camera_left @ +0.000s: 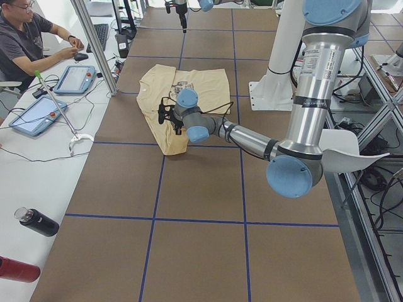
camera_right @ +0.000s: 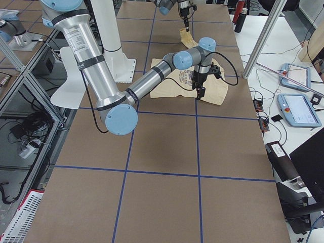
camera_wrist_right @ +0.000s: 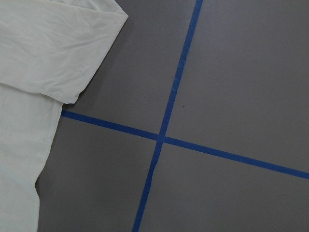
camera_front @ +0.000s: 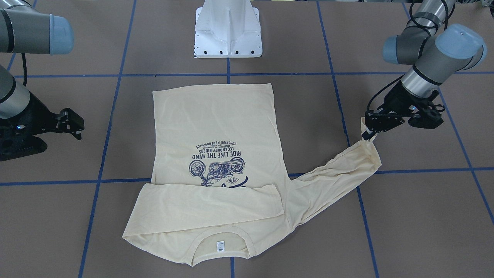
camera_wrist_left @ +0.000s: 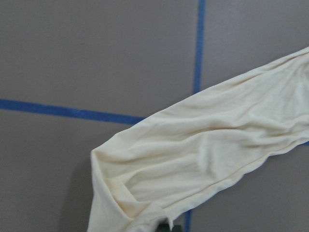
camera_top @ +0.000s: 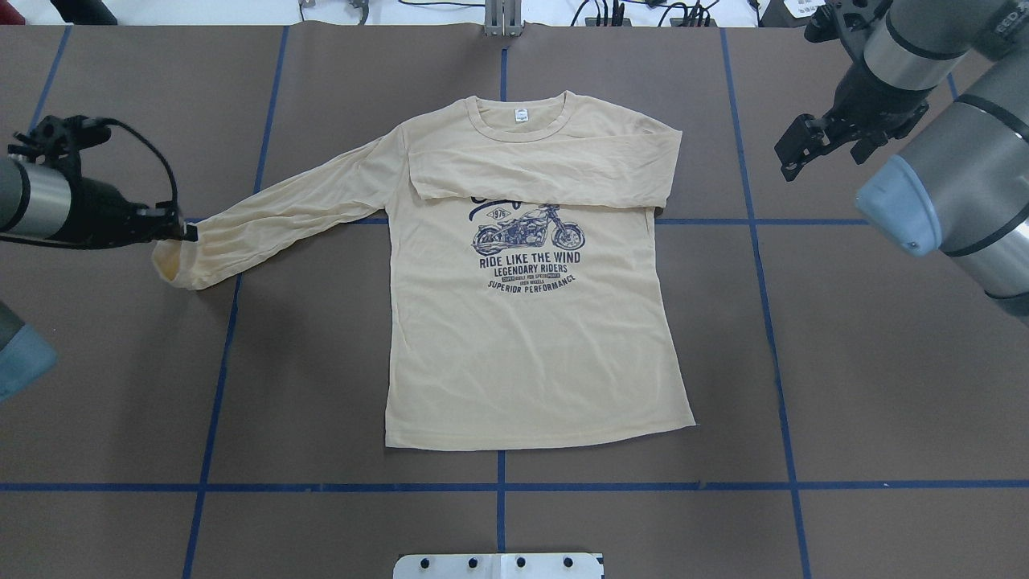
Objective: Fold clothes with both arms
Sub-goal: 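Grasp the cuff of the other sleeve with the left gripper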
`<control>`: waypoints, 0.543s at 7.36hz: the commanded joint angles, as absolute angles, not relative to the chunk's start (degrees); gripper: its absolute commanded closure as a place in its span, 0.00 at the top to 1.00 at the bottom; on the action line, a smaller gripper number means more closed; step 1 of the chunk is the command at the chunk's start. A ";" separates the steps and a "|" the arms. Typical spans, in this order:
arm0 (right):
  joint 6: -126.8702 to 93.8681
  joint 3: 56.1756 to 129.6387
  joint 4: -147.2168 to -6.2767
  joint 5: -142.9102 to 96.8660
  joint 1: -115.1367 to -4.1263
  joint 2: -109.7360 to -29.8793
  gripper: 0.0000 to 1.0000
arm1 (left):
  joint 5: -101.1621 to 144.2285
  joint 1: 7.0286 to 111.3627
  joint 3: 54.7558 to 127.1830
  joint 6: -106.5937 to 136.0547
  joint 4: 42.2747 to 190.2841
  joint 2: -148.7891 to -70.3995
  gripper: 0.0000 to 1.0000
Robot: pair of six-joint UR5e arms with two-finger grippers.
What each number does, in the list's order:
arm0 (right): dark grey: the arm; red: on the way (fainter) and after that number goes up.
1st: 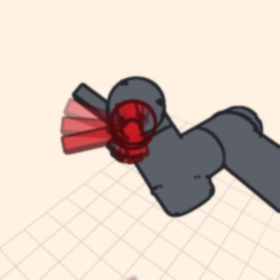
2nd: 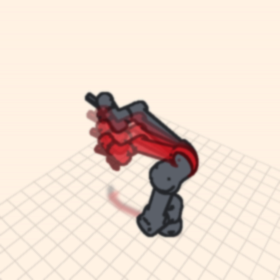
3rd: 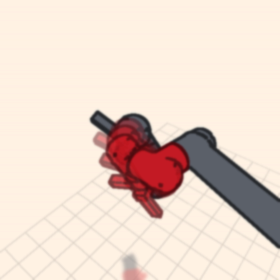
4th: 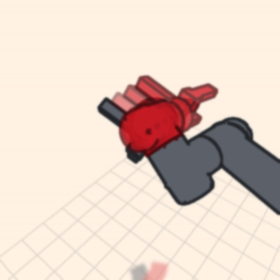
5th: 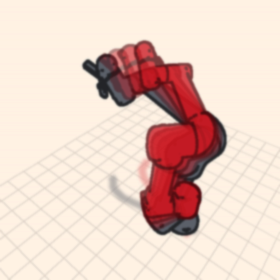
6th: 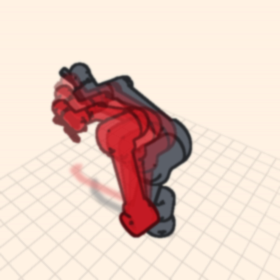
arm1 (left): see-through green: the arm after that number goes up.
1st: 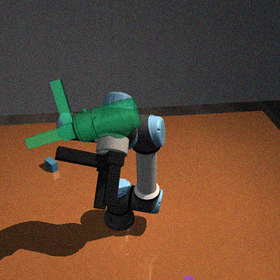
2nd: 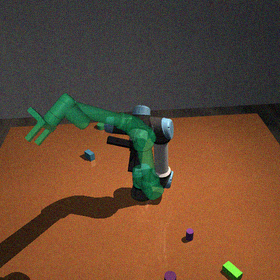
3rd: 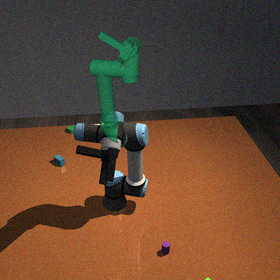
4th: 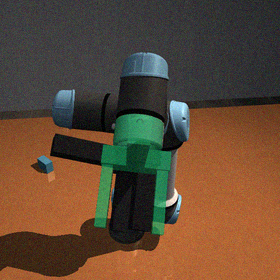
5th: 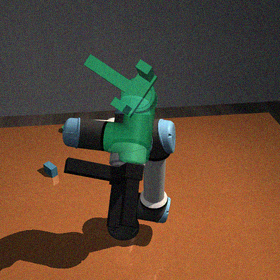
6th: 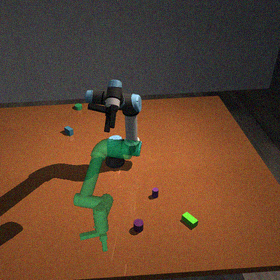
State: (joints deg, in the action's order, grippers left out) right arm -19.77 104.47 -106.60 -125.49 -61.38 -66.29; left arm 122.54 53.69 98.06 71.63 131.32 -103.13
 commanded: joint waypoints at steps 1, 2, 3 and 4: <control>-15.31 106.17 -106.70 -125.51 -63.18 -70.21 1.00 | 127.60 55.19 98.17 81.25 124.13 -116.22 0.00; -13.47 107.04 -106.87 -125.51 -64.24 -72.14 1.00 | 127.70 55.11 97.74 85.91 122.10 -121.67 0.00; -11.88 107.75 -106.96 -125.59 -65.03 -74.25 1.00 | 127.71 55.02 97.47 93.18 122.34 -127.04 0.00; -11.78 108.71 -106.96 -125.51 -65.39 -76.09 1.00 | 127.62 54.58 95.56 97.51 122.26 -132.48 0.00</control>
